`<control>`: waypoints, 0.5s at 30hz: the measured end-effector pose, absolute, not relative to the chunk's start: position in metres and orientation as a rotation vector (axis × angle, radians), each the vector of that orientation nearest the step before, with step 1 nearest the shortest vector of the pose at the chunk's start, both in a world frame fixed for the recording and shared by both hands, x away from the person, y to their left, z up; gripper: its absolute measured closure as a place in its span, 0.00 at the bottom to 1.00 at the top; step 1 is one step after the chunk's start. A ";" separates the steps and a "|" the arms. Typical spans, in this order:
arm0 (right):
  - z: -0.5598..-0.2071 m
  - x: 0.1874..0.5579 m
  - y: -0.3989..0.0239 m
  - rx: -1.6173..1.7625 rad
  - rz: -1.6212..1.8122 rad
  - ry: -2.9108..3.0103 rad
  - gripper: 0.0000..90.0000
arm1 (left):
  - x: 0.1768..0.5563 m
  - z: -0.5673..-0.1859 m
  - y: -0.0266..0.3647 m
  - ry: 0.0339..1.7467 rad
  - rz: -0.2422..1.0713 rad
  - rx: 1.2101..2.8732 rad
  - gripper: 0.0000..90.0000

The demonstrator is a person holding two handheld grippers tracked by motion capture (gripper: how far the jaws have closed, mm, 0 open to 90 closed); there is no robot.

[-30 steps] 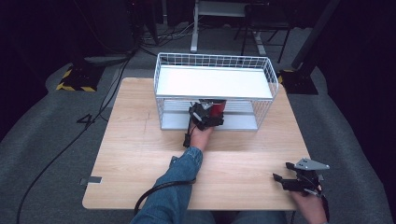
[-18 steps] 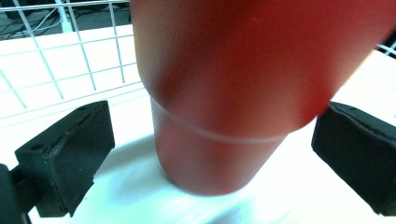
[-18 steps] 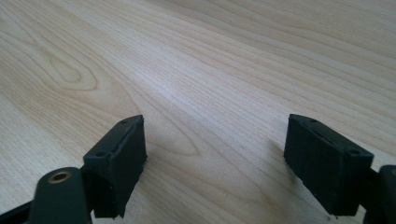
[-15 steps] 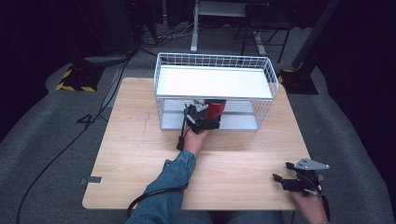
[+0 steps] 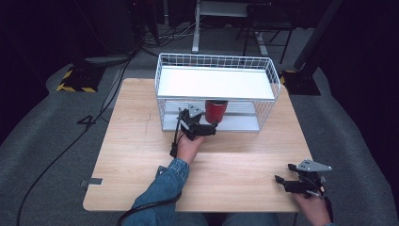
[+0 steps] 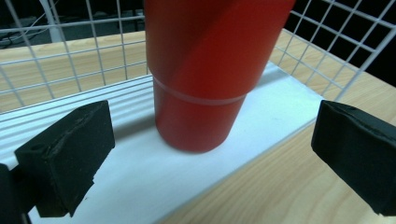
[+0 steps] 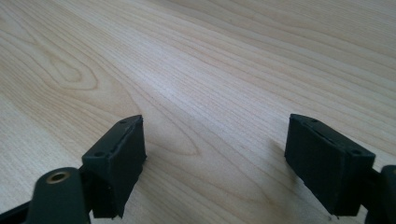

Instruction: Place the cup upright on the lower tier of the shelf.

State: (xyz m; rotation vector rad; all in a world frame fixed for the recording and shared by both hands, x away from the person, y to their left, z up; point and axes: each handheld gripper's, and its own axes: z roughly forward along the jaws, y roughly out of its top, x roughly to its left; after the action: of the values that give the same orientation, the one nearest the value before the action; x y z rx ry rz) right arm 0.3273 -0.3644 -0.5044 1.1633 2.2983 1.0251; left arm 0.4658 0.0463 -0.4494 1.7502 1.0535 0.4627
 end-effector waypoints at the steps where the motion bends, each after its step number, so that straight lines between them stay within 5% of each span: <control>1: -0.504 0.327 -0.364 1.164 1.025 2.299 0.23 | 0.461 -0.447 0.050 1.055 0.452 1.743 0.00; 15: -0.504 0.329 -0.364 1.162 1.018 2.307 0.20 | 0.422 -0.431 0.081 1.020 0.448 1.766 0.00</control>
State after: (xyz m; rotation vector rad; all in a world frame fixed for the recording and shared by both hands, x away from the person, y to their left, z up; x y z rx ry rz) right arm 0.3286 -0.3635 -0.5045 1.1620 2.3066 1.0180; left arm 0.4218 0.0807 -0.4312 1.7664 1.0205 0.4483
